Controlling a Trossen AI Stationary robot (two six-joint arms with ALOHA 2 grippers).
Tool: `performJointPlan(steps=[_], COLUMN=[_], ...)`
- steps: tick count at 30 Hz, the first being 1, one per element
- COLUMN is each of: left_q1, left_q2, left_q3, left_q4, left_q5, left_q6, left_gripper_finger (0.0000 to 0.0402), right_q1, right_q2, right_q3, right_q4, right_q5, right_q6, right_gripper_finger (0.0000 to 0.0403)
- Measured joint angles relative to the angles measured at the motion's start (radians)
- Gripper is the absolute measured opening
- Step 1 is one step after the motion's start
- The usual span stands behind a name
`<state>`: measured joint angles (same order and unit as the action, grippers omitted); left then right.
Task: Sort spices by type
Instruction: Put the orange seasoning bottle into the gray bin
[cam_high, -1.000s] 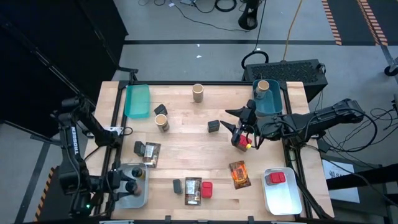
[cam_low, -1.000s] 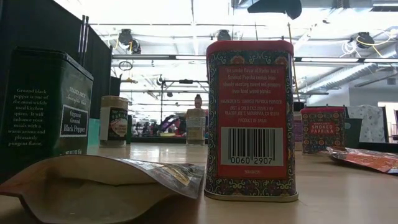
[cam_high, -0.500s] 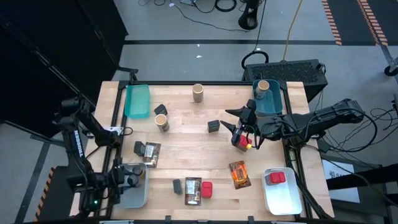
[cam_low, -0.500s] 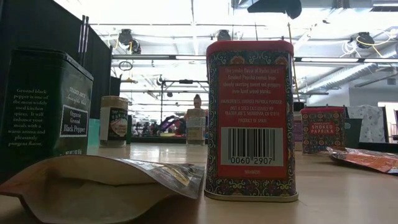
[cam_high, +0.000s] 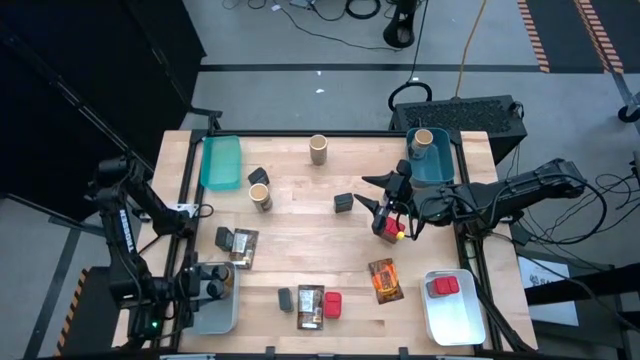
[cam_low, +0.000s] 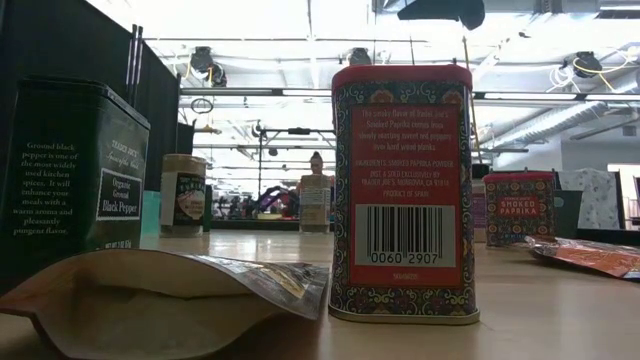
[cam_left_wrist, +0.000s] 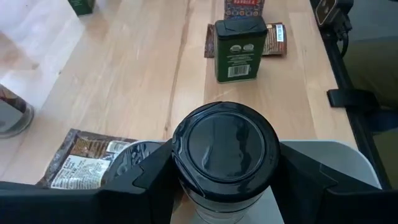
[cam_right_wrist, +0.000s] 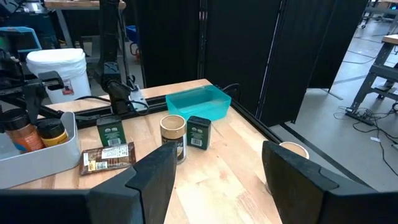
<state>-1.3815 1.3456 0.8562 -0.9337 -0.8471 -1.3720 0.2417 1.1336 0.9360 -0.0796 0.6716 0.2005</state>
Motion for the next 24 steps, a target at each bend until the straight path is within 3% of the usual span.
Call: performJointPlan(steps=[6,15,24], left_q1=[-0.003,0.033,-0.011], left_q2=[-0.034,-0.156,-0.232], left_q3=[0.013,0.021,0.014], left_q4=[0.036,-0.164,-0.176], left_q5=[0.025,0.093,0.181], left_q6=[0.038,-0.026,0.069], left_gripper_finger=[0.0211,0.0211,0.0211], right_q1=[0.0,-0.014,-0.025], right_q2=[0.0,0.0,0.002], right_q3=[0.0,0.0,0.0], right_q4=[0.0,0.001,0.0], right_q5=[0.0,0.005,0.003], right_q6=[0.001,0.004,0.004], right_gripper_finger=[0.0219,0.0219,0.0219])
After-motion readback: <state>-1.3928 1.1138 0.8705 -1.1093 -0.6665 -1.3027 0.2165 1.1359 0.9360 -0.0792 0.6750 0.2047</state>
